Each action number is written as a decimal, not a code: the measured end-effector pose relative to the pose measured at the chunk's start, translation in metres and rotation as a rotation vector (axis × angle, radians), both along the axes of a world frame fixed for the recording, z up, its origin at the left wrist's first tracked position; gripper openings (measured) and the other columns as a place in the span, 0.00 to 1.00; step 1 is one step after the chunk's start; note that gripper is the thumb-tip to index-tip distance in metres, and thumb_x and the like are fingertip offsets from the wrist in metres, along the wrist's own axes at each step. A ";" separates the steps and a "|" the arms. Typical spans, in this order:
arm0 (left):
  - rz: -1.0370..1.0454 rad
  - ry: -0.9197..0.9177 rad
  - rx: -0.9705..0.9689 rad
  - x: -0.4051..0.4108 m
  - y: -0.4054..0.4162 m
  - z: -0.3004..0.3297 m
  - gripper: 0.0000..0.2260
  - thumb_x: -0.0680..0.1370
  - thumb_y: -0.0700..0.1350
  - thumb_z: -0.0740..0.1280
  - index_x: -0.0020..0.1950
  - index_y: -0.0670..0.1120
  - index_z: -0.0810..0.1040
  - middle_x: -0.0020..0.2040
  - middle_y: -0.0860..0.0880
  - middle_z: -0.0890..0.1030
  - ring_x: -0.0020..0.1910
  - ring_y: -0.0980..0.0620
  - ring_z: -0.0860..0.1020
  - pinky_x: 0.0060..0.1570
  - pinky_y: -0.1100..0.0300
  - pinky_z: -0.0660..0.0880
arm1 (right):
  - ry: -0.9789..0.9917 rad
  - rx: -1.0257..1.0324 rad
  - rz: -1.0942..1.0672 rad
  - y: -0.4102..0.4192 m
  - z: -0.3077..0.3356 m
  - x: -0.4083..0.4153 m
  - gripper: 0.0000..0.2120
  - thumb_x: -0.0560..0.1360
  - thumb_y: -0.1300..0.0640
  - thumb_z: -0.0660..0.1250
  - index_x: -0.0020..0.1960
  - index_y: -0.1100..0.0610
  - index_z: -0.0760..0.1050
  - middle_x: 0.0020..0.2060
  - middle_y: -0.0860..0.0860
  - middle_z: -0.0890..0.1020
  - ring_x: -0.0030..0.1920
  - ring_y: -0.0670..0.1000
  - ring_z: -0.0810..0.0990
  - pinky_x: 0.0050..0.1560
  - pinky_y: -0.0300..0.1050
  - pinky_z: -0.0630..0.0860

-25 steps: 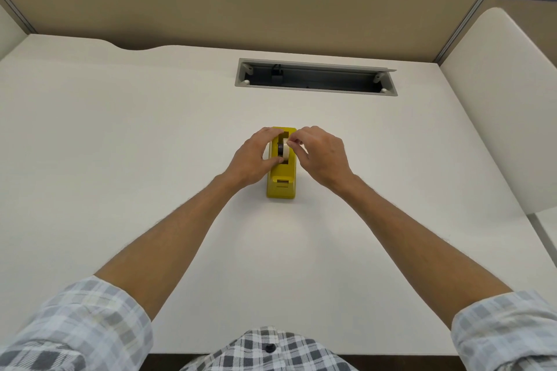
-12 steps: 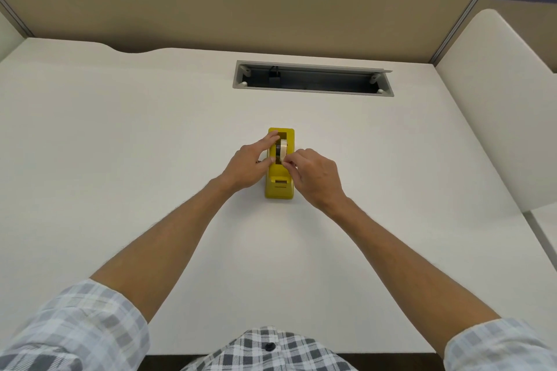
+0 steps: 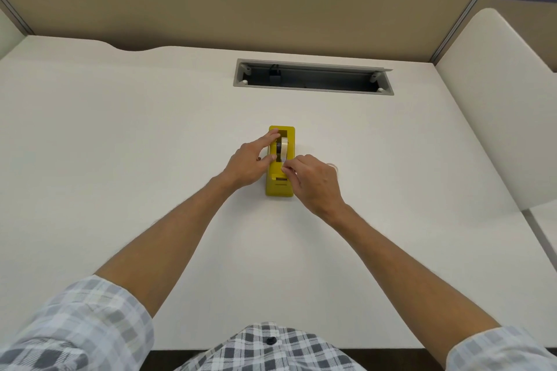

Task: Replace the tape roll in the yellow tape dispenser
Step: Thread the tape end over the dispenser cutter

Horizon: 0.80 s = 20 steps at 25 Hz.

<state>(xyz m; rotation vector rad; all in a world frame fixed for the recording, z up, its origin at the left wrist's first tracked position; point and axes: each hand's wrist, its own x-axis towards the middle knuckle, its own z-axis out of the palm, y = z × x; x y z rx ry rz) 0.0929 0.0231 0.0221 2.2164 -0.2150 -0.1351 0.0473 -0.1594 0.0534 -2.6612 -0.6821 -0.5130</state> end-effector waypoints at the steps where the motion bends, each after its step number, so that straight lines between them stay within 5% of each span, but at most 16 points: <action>1: -0.003 0.000 -0.003 0.000 0.000 -0.001 0.24 0.81 0.43 0.63 0.76 0.53 0.64 0.77 0.58 0.62 0.75 0.50 0.64 0.68 0.46 0.71 | -0.016 0.005 -0.005 0.000 0.000 -0.002 0.04 0.76 0.57 0.70 0.45 0.56 0.82 0.37 0.50 0.85 0.39 0.53 0.82 0.30 0.40 0.64; 8: 0.008 -0.031 0.030 -0.004 -0.001 -0.004 0.22 0.81 0.46 0.62 0.76 0.53 0.65 0.77 0.58 0.62 0.75 0.50 0.65 0.69 0.43 0.69 | -0.019 0.045 0.019 0.001 -0.001 -0.013 0.05 0.77 0.58 0.68 0.45 0.58 0.82 0.37 0.52 0.84 0.38 0.54 0.81 0.29 0.46 0.74; 20: 0.051 -0.069 0.027 -0.006 -0.001 -0.010 0.22 0.81 0.49 0.63 0.75 0.56 0.65 0.76 0.58 0.64 0.73 0.49 0.67 0.65 0.44 0.73 | -0.104 0.020 0.040 -0.002 -0.009 -0.030 0.06 0.77 0.58 0.68 0.44 0.58 0.82 0.35 0.52 0.84 0.35 0.54 0.80 0.29 0.47 0.74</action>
